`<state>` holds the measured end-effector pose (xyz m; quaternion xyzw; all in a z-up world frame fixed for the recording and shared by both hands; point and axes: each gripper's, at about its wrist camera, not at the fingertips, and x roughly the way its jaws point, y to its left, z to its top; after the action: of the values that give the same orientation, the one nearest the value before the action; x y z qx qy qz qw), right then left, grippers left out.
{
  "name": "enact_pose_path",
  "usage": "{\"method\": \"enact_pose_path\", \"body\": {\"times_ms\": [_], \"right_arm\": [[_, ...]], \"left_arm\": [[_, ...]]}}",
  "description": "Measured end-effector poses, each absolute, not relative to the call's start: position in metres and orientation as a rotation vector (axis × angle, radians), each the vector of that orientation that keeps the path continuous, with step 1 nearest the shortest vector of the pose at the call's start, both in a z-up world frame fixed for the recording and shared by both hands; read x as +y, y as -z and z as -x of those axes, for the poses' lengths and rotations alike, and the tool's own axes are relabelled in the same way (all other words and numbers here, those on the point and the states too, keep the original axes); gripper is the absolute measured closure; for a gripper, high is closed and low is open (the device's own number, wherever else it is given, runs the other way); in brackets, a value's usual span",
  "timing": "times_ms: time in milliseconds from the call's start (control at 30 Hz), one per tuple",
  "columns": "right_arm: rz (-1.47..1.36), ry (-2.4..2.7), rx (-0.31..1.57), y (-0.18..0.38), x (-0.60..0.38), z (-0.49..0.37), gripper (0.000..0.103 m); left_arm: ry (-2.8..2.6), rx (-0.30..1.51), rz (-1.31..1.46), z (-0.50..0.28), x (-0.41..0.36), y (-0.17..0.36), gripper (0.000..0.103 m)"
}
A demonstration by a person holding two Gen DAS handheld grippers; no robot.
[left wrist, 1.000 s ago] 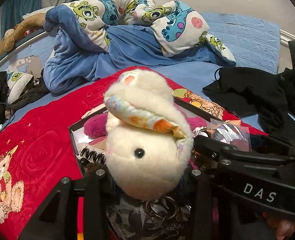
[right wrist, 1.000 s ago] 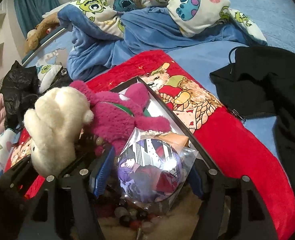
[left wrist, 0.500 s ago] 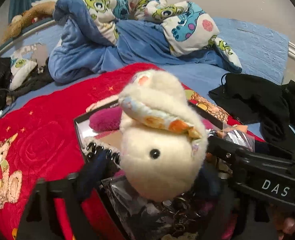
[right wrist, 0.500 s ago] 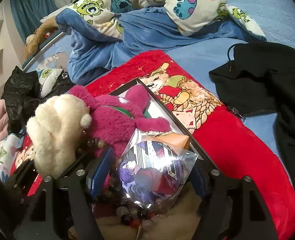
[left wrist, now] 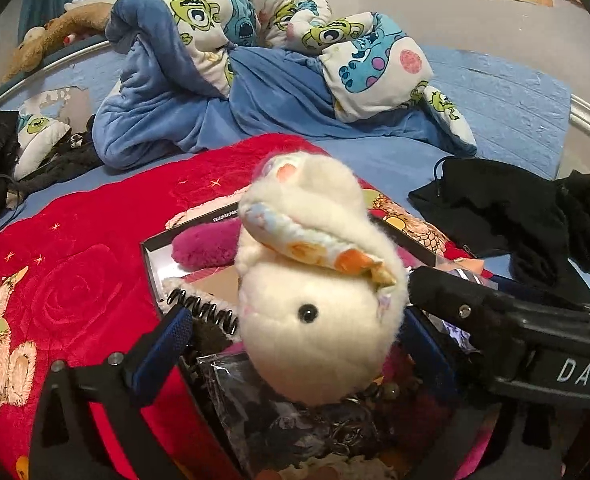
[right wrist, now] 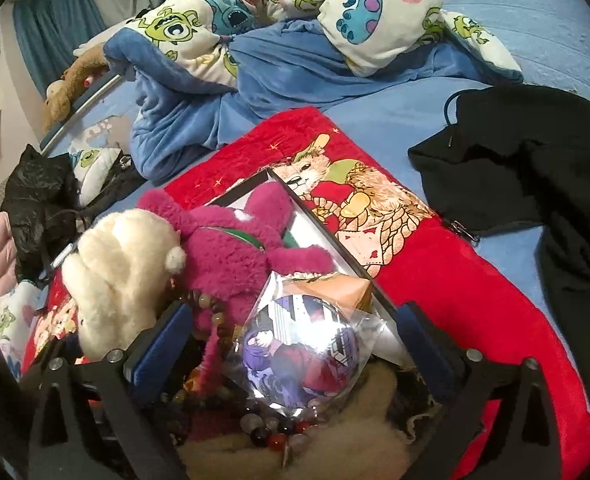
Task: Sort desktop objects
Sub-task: 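Lower the white plush into the tray and open the left tool while the right releases the disc, then raise both open tools up and away from the tray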
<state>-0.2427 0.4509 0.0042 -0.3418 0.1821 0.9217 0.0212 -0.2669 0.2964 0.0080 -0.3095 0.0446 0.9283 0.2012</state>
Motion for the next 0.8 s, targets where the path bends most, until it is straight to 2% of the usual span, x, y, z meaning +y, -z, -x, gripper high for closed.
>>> {"method": "enact_pose_path", "body": {"times_ms": [500,800], "right_arm": [[1.024,-2.881,0.520,-0.016,0.447,0.238,0.000],[0.903,-2.906,0.441,-0.053,0.440,0.220,0.000]], "left_arm": [[-2.644,0.163,0.810,0.262,0.295,-0.018,0.000],[-2.680,0.161,0.710,0.243,0.282,-0.054,0.000]]}}
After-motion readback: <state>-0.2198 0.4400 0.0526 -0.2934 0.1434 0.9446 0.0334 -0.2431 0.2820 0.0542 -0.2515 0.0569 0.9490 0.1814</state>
